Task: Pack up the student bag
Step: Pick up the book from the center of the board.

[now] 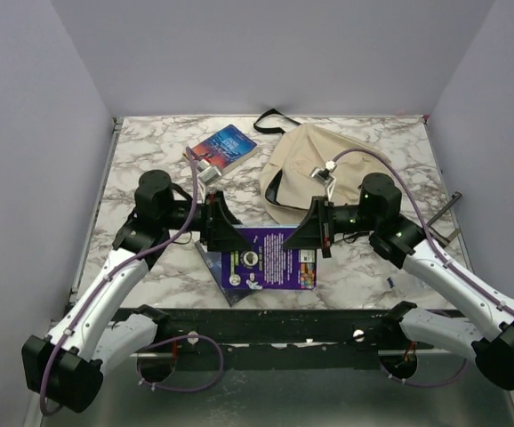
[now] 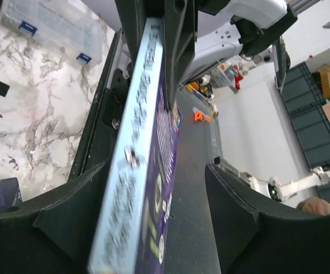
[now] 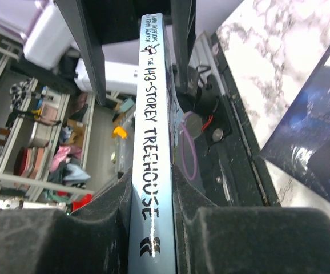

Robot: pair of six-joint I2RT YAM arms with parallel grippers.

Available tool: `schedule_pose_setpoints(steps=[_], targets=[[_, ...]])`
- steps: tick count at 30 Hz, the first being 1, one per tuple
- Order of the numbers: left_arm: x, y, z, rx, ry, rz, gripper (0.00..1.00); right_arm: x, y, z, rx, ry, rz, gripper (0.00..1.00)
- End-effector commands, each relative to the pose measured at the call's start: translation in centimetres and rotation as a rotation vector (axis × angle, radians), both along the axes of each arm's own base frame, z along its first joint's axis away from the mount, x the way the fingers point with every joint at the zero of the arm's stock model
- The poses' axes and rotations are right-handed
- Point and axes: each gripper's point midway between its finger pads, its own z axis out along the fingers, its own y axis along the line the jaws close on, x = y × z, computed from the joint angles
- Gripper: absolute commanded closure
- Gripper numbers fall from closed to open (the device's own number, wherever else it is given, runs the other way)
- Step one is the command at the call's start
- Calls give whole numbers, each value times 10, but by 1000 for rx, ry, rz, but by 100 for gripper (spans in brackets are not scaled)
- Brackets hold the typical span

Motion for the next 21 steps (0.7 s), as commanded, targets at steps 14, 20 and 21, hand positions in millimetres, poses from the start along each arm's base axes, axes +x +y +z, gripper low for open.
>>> schedule_pose_setpoints(steps=[14, 20, 21], targets=[[2, 21, 23, -112, 26, 126, 49, 22, -7, 71, 178, -77, -9, 99], [7, 16, 28, -149, 53, 121, 100, 37, -6, 56, 103, -67, -89, 99], [10, 16, 28, -154, 49, 138, 100, 48, -7, 50, 47, -89, -151, 99]])
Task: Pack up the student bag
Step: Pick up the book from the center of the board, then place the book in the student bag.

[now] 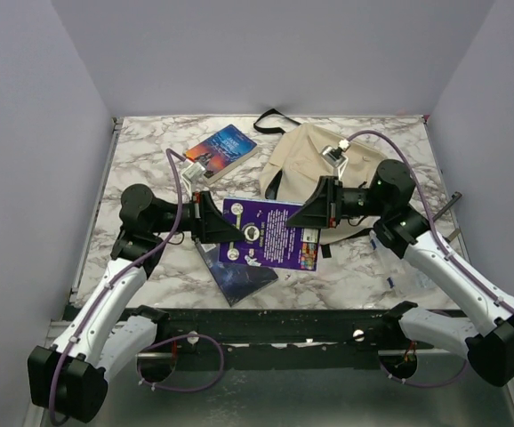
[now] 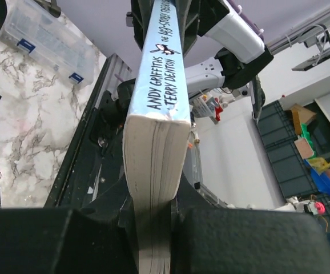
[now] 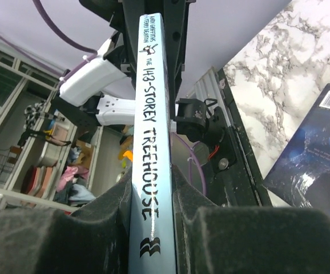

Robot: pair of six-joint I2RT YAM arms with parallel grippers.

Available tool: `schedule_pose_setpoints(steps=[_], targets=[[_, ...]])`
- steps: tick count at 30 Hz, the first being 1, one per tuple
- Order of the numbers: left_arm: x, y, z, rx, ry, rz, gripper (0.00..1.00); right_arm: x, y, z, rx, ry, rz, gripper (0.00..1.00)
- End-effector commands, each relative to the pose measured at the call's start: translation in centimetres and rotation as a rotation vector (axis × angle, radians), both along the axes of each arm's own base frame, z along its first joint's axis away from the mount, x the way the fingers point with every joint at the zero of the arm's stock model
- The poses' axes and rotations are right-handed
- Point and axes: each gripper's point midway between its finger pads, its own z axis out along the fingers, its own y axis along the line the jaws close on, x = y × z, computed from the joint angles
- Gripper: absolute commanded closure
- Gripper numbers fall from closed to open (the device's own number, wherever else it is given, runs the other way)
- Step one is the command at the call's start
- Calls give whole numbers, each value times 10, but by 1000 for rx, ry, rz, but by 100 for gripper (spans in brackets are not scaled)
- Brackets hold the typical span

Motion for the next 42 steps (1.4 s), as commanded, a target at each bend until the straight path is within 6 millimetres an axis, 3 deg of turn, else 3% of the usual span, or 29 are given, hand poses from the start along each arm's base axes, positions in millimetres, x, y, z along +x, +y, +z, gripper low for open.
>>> schedule_pose_setpoints(steps=[1, 3, 6, 9, 10, 13, 17, 25, 30, 35, 38, 40, 42], targets=[[11, -1, 10, -50, -29, 67, 100, 30, -6, -14, -155, -36, -184, 96], [26, 4, 5, -42, -21, 161, 100, 57, -22, -33, -298, -40, -373, 77], [61, 21, -15, 83, -12, 402, 100, 82, -52, -53, -467, -62, -576, 35], [86, 51, -34, 288, -1, 654, 100, 96, -77, -66, -590, -101, -696, 11], [93, 62, -38, 337, -9, 724, 100, 99, -83, -71, -629, -113, -718, 9], [102, 83, -51, 447, 30, 846, 100, 114, -103, -94, -788, -177, -756, 10], [105, 95, -63, 491, 103, 926, 100, 125, -106, -121, -933, -250, -697, 25], [108, 92, -77, 486, 214, 929, 100, 142, -97, -159, -1361, -562, -649, 30], [109, 86, -81, 483, 249, 899, 100, 163, -109, -177, -1610, -630, -702, 48], [104, 73, -90, 461, 316, 826, 100, 185, -116, -176, -1714, -673, -846, 42], [101, 64, -98, 429, 373, 781, 100, 195, -108, -168, -1663, -680, -906, 42], [99, 58, -103, 396, 410, 750, 100, 201, -101, -159, -1603, -677, -957, 48], [98, 49, -106, 350, 458, 708, 100, 207, -96, -151, -1561, -677, -996, 62]])
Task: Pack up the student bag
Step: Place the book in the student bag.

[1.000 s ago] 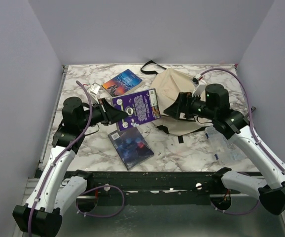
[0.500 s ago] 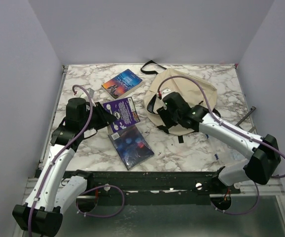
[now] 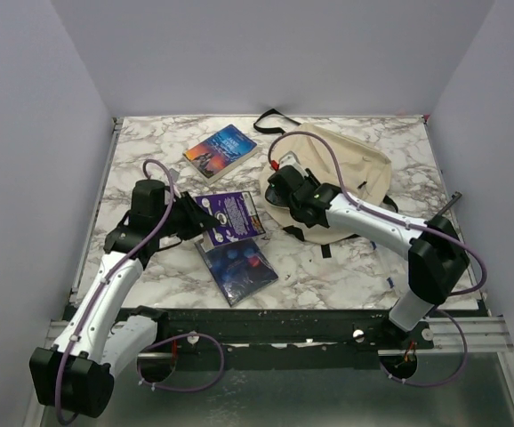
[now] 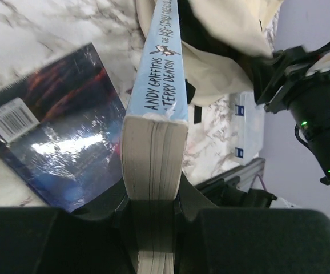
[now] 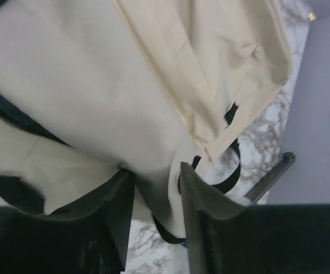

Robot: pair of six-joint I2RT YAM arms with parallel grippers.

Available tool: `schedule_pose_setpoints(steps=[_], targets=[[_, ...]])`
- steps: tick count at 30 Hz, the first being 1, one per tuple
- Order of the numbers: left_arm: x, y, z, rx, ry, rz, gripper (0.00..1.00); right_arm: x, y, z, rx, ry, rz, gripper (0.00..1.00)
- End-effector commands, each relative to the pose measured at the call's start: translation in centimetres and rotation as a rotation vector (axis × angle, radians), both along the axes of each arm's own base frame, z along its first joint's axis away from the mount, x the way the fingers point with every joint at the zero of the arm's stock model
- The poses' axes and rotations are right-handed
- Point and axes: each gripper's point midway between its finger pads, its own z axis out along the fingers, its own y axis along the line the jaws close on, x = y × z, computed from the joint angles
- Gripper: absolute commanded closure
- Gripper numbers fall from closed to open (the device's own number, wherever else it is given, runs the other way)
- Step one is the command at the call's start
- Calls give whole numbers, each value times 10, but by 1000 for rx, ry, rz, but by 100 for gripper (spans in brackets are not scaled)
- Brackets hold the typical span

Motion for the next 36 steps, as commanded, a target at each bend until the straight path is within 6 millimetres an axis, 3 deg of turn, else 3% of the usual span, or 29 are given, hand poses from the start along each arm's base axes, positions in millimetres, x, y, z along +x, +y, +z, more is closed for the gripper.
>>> schedule_pose_setpoints(steps=[1, 3, 4, 11, 17, 27, 36], targets=[[-1, -28, 11, -211, 24, -75, 100, 27, 11, 44, 95, -194, -69, 72], [-1, -36, 10, -281, 51, -87, 100, 33, 5, 52, 113, -222, -113, 93], [0, -40, 10, -316, 66, -91, 100, 34, 2, 54, 141, -227, -146, 99], [12, -76, 18, -479, 104, -110, 100, 34, 1, 74, 450, -193, -205, 99], [33, -96, 18, -597, 158, 22, 100, 37, -3, 91, 689, -193, -275, 99], [77, -125, 3, -691, 294, 193, 100, 37, 4, 103, 790, -185, -295, 99], [113, -157, 19, -810, 210, 220, 100, 32, 10, 106, 804, -146, -272, 99]])
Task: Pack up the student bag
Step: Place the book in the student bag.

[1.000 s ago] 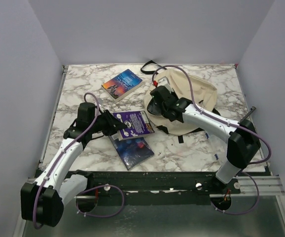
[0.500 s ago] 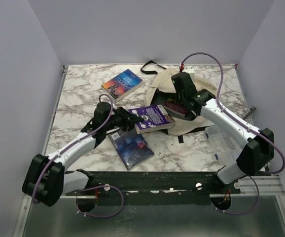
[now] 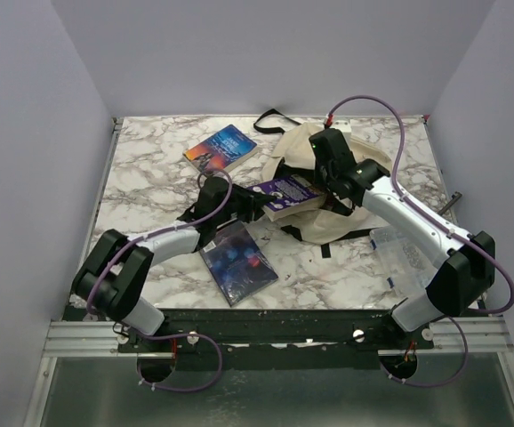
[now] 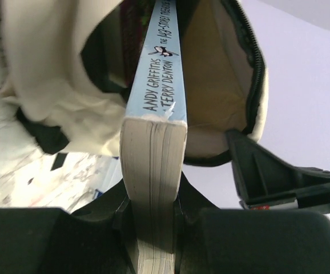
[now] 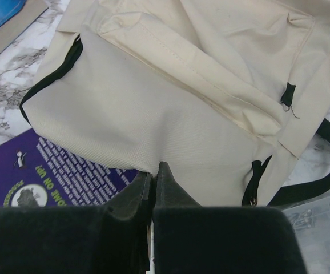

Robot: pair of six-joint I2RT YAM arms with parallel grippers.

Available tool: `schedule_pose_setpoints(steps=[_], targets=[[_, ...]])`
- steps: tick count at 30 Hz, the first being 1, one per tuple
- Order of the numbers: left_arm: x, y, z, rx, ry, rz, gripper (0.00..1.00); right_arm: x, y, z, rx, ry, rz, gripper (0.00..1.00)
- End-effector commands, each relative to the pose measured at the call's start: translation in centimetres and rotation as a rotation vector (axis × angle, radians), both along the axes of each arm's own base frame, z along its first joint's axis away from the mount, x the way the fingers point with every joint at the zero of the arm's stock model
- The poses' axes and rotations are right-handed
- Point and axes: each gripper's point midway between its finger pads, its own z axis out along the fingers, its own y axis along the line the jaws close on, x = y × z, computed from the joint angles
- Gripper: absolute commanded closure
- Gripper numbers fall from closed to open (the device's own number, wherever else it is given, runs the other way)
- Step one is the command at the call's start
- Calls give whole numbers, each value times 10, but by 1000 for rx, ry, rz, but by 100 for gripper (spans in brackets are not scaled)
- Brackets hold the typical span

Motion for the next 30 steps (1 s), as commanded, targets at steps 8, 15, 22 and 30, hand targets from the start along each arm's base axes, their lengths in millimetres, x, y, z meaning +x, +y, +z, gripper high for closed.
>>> schedule_pose_setpoints(steps=[8, 15, 22, 30], targets=[[56, -32, 75, -209, -214, 119, 100, 4, 19, 44, 113, -58, 47, 99], [64, -66, 39, -101, -232, 164, 100, 9, 29, 44, 131, -48, 72, 99], [89, -97, -12, 76, -261, 314, 100, 10, 23, 48, 112, -54, 55, 100], [114, -122, -20, 120, -195, 350, 62, 10, 11, 39, 94, -34, 36, 100]])
